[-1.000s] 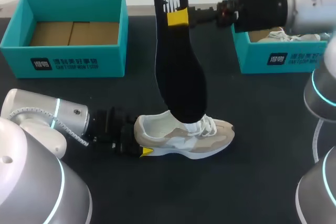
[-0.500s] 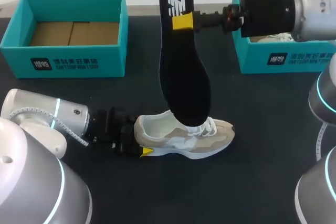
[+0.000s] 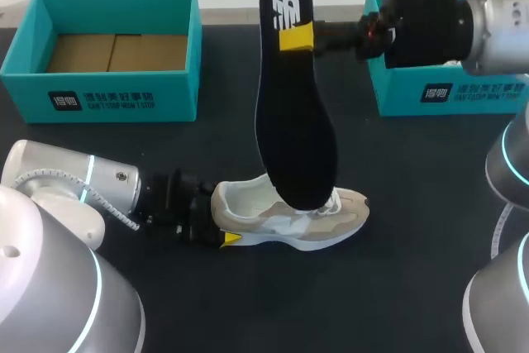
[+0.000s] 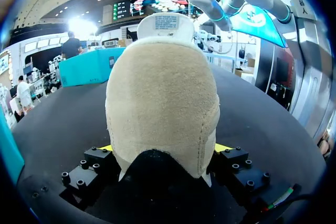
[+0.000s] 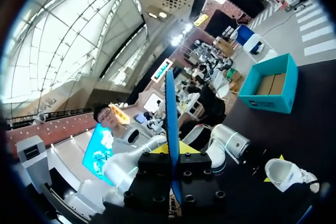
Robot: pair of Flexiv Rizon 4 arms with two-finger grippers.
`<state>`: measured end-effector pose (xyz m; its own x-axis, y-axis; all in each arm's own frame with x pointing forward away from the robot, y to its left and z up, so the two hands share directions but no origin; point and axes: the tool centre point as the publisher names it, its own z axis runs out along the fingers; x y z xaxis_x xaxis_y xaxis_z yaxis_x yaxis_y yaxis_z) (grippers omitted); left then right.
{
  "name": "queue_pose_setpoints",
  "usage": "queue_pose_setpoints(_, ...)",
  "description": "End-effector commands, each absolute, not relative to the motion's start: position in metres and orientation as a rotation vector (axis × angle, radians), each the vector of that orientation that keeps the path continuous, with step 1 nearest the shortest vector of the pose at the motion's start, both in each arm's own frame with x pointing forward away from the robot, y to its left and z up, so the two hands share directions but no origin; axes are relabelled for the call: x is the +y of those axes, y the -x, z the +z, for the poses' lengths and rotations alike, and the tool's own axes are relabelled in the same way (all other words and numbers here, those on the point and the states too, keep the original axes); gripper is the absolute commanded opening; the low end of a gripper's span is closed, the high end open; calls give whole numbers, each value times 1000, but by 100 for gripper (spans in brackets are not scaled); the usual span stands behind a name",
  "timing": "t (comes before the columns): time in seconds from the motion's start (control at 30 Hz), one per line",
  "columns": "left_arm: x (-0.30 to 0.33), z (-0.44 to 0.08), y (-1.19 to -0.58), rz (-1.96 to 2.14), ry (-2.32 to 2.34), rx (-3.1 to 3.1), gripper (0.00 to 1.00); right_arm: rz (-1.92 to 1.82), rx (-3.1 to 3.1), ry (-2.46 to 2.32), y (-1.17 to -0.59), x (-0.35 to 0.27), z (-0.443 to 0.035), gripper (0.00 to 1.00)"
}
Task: Take the shoe out of the shoebox, open the shoe tongue, remove and reinsert the insole, then place the shoe into the shoebox
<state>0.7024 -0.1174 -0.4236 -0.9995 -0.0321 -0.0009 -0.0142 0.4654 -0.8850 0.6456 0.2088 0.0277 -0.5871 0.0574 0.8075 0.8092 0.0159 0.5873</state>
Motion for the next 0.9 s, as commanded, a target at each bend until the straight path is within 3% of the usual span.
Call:
queue_pose_setpoints(0.03,-119,-426,-703,-1610,41,2680,0,-1644,-1689,910,-632,206,23,0)
queue_pose_setpoints(0.9,-119,-426,-703,-1610,41,2680,0,-1624,-1695,937,-611,205,26,0)
